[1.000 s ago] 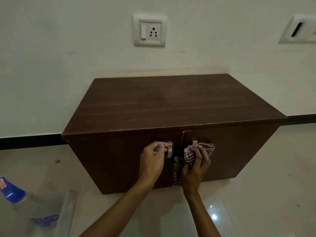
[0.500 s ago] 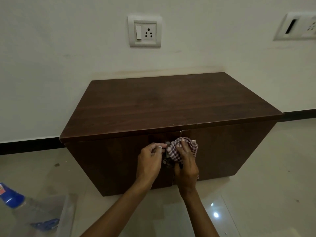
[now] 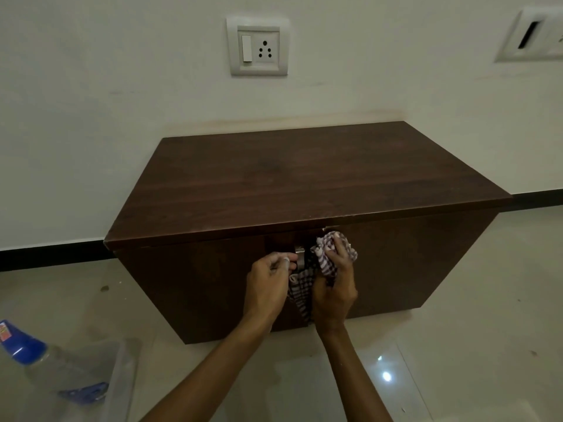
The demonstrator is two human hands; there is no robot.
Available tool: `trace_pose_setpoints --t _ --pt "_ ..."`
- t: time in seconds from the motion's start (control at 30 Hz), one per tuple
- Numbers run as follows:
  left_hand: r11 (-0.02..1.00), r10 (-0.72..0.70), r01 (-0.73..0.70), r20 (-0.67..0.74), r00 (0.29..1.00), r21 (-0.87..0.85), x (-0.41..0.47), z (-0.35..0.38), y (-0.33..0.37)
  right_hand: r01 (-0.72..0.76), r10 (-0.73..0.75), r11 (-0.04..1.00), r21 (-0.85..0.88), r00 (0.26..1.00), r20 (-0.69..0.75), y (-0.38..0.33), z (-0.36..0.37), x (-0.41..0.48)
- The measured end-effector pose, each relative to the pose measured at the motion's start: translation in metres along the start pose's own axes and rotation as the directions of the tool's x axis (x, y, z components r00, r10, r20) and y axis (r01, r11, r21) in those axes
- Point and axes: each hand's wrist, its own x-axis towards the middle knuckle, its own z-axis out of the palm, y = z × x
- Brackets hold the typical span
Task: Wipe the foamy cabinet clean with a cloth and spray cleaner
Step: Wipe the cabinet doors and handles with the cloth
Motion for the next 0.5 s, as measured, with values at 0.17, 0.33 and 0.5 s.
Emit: trace_pose_setpoints --t 0.17,0.33,0.5 --pt "1.000 0.005 -0.005 0.003 1.000 -0.015 -0.002 0.001 0.004 -0.113 0.115 0.993 -0.032 0.990 0.075 0.011 -0.004 -0.025" --pt "0.999 -0.048 0.048 0.005 0.999 0.002 -0.001 0.003 -0.003 -0.027 0.027 0.997 0.070 1.000 0.003 -0.009 -0.008 -0.007" --pt "0.970 -0.206 0.214 0.079 0.975 -0.114 0.009 0.006 -0.007 0.092 -0.091 0.996 -0.004 0.992 0.089 -0.011 -0.002 0.015"
